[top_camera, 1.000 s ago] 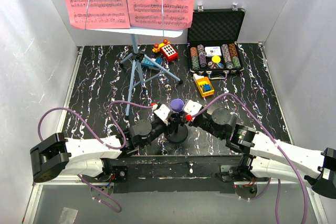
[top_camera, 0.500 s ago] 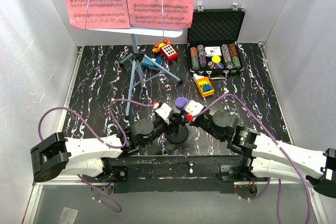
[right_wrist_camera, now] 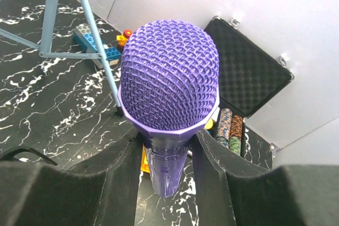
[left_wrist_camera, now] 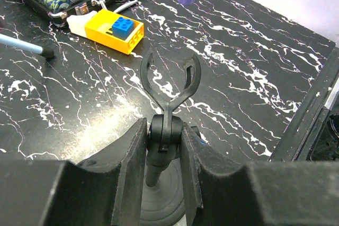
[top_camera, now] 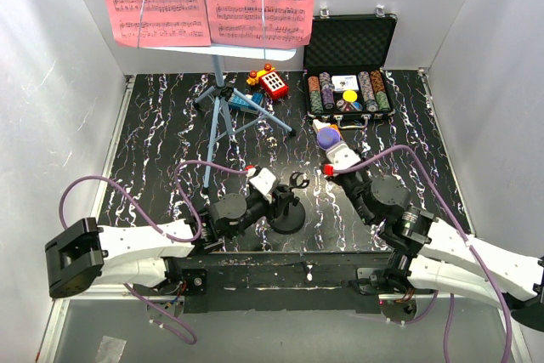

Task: Pack up the instrument practice props

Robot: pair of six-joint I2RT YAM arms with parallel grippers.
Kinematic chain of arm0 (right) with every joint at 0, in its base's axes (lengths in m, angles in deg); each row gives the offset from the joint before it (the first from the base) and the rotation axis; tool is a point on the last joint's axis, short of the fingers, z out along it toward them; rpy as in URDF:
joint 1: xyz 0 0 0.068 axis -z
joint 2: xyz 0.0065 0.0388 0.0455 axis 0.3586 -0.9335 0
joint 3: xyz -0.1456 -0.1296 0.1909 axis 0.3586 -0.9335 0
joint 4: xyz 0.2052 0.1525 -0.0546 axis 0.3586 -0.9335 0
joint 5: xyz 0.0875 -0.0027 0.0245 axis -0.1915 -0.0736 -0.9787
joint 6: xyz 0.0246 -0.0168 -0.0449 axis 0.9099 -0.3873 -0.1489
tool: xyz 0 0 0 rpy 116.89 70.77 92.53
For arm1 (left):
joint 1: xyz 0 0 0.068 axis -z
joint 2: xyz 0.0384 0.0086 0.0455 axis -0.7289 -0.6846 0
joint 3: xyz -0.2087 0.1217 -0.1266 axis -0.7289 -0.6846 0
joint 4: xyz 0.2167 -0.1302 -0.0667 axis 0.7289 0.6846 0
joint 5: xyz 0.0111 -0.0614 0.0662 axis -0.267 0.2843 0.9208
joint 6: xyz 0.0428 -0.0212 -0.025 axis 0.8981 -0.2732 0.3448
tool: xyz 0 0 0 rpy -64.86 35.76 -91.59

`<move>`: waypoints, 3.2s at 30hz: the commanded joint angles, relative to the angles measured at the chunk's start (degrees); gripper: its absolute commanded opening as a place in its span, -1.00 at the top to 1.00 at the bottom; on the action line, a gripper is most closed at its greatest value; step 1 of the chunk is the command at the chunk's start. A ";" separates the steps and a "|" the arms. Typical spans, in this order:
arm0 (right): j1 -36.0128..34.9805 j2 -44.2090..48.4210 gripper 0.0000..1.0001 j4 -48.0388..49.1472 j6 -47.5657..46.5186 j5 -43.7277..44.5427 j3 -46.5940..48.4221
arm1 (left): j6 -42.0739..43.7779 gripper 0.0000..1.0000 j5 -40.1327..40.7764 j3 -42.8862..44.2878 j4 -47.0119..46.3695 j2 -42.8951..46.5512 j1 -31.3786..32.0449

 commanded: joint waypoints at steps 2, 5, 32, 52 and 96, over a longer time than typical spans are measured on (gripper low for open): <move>-0.15 2.24 0.97 -1.30 1.22 4.48 4.99 | -2.40 1.00 -0.15 -2.49 14.00 1.22 0.79; -0.23 3.30 0.97 -8.85 7.09 5.36 7.97 | -2.84 1.00 2.84 -1.53 18.21 4.29 0.78; -0.15 8.57 0.97 -27.15 24.17 1.58 7.46 | -2.67 1.00 13.40 6.04 26.31 5.18 0.87; -0.15 13.32 0.97 -26.63 24.79 0.61 4.56 | -9.16 -0.21 6.55 -7.65 23.86 26.00 0.87; -0.15 13.50 0.97 -25.49 25.05 1.67 1.04 | -3.02 0.47 13.04 -11.72 -23.26 -12.83 0.61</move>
